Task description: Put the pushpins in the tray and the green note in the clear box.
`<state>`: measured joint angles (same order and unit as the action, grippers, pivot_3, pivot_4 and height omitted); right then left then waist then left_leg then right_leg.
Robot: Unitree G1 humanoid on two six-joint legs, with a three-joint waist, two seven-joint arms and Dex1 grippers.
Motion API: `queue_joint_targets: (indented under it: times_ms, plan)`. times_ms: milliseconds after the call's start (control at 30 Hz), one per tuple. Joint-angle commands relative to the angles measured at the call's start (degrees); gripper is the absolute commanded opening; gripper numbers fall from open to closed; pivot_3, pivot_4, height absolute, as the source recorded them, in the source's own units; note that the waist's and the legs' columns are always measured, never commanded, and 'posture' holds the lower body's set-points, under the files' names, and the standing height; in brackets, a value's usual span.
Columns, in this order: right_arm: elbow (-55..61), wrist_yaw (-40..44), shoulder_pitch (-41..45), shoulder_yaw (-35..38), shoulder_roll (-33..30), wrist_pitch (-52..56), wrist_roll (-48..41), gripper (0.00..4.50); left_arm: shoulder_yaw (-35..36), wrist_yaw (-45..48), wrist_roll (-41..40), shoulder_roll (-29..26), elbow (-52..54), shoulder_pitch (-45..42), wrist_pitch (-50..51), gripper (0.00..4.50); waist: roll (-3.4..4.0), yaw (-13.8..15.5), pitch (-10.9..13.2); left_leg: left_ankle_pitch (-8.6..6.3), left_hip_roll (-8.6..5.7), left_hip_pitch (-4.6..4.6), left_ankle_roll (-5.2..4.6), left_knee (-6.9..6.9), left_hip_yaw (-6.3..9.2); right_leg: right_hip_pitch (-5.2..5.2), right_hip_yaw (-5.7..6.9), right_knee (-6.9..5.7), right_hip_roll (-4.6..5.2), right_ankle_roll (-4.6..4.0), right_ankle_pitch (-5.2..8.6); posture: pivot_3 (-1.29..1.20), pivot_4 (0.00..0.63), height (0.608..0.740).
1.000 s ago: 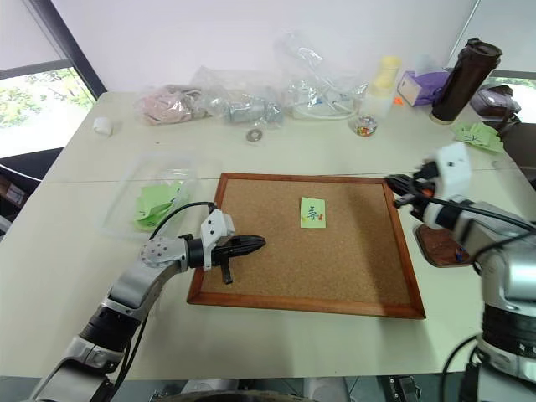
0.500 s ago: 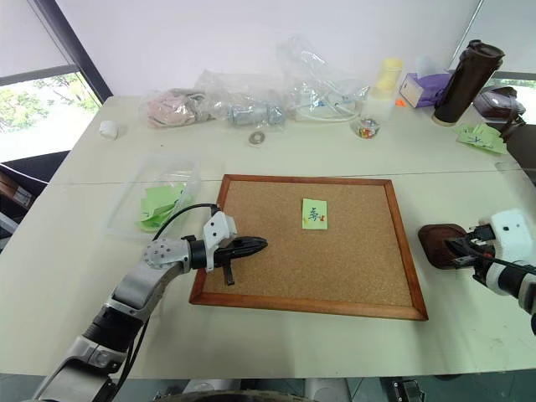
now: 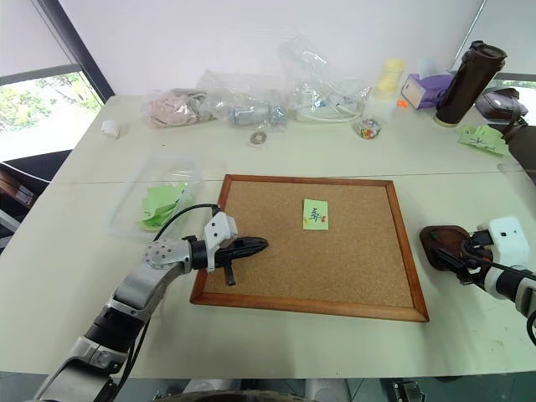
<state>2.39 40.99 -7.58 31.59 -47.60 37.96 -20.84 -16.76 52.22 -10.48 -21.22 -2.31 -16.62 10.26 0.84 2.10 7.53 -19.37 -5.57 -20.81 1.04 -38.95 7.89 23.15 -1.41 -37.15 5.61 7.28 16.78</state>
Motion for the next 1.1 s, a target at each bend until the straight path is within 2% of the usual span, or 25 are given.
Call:
queue_joint_targets:
  times_ms: [33, 233, 367, 500, 733, 1100]
  plan:
    - [1.11, 0.46, 0.59, 1.0, -0.37, -0.42, -1.1, 4.04, -2.12, 0.63, 1.81, -0.47, -2.04, 1.5, 1.16, 0.0, 0.01, 0.0, 0.0, 0.0, 0.0, 0.0, 0.0, 0.0, 0.0, -0.01, 0.0, 0.01, 0.0, 0.0, 0.0, 0.0, 0.15, 0.74]
    - [7.95, 1.28, 2.91, 2.06, -1.23, 2.42, -5.19, 4.04, -2.06, 0.69, 1.85, -0.56, -2.26, 1.39, 1.13, 0.0, 0.02, 0.01, -0.01, 0.0, 0.0, 0.0, 0.0, 0.01, 0.0, 0.0, -0.01, 0.01, 0.0, 0.0, 0.0, 0.0, 0.15, 0.74]
    - [17.08, 0.71, 8.35, -2.85, -1.29, 7.03, -9.29, 4.04, -2.03, 0.91, 1.81, -0.54, -2.66, 1.09, 1.02, 0.0, 0.03, -0.01, -0.01, 0.0, 0.0, 0.0, 0.0, 0.01, 0.0, 0.0, -0.01, 0.02, 0.0, 0.0, 0.0, 0.0, 0.15, 0.74]
    - [20.33, -0.78, 12.06, -9.38, -0.08, 8.56, -9.14, 4.04, -2.06, 0.99, 1.79, -0.47, -3.3, 0.66, 0.7, 0.0, -0.09, 0.27, -0.03, 0.0, 0.02, 0.0, 0.0, 0.01, 0.07, -0.03, 0.03, 0.02, 0.0, 0.0, 0.0, 0.0, 0.15, 0.74]
    - [18.39, -4.2, 18.46, -23.3, 5.93, 6.51, -5.19, 4.04, -2.0, 0.71, 1.9, -0.48, -3.28, 0.58, 0.59, 0.0, -0.16, 0.19, -0.05, 0.0, 0.01, -0.01, 0.0, 0.01, 0.09, -0.02, 0.04, 0.06, 0.01, 0.0, 0.0, 0.0, 0.15, 0.74]
    - [11.15, -4.48, 21.13, -29.8, 9.65, 1.16, -0.03, 4.04, -1.6, 0.1, 1.93, -1.58, -1.47, 2.34, 0.94, 0.0, -0.17, -0.07, -0.05, 0.0, 0.0, 0.0, 0.0, 0.03, 0.08, 0.01, 0.05, 0.05, 0.0, 0.0, 0.0, 0.0, 0.15, 0.74]
